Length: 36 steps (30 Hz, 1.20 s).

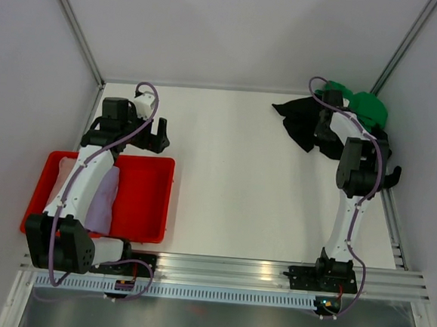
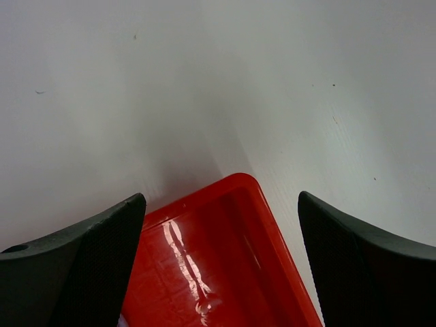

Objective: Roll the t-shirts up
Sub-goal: Grab a tshirt with the right arm, then move the tshirt to the center of the board

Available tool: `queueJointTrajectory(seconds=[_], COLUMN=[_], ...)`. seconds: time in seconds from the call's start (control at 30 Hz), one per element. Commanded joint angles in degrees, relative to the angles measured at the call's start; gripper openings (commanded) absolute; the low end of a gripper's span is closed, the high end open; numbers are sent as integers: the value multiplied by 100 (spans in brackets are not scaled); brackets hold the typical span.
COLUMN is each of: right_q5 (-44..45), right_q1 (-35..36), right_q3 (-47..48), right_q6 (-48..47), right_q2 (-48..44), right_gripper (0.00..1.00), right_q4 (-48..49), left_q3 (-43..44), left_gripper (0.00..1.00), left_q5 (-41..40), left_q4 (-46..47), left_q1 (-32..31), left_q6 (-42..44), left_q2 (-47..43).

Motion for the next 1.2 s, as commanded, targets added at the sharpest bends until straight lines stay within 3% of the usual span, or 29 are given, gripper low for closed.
queueJointTrajectory(seconds=[0.0, 0.07, 0.23, 0.47, 0.67, 0.8, 0.9, 0.97, 1.0, 1.03, 1.1, 1.17], right_q5=[-176, -351, -817, -1669, -3770, -3448, -2534, -2034, -1953, -1856, -1593, -1478], right_q1=[24, 42, 156, 174, 182, 691, 745, 736, 666, 614, 552, 560], right_q3=[-71, -1, 236, 834, 213, -535, -1334, -2107, -2327, -2512, -2357, -2215], right_q6=[-242, -365, -506, -375, 838, 708, 751, 655, 602, 541, 383, 268], right_q2=[-645, -953, -2736, -4758, -5182, -5183, -5086, -4842, -4692, -4316, -3893, -3627], right_gripper=[0, 0, 0, 0, 0, 0, 0, 19, 34, 60, 70, 70], right_q4=[100, 74, 337, 1830, 2982, 2554, 1737, 1375, 1331, 1104, 386, 171], left_q3=[285, 320, 452, 417, 531, 610, 601, 601, 584, 566, 531, 496], left_gripper=[96, 93, 92, 91, 91, 92, 92, 92, 92, 92, 92, 92], left_q5=[288, 122, -28, -212, -178, -178, -169, -143, -125, -108, -72, -55], left_q4=[-206, -197, -224, -232, -259, -233, -206, -189, -197, -189, -189, -189], left_q1=[-20, -20, -20, -20, -20, -20, -20, -20, -20, -20, -20, -20], left_q6=[28, -33, -139, 98, 142, 98, 107, 90, 89, 89, 107, 142], left_q2=[-160, -152, -134, -336, -354, -354, -301, -275, -249, -240, -248, -274])
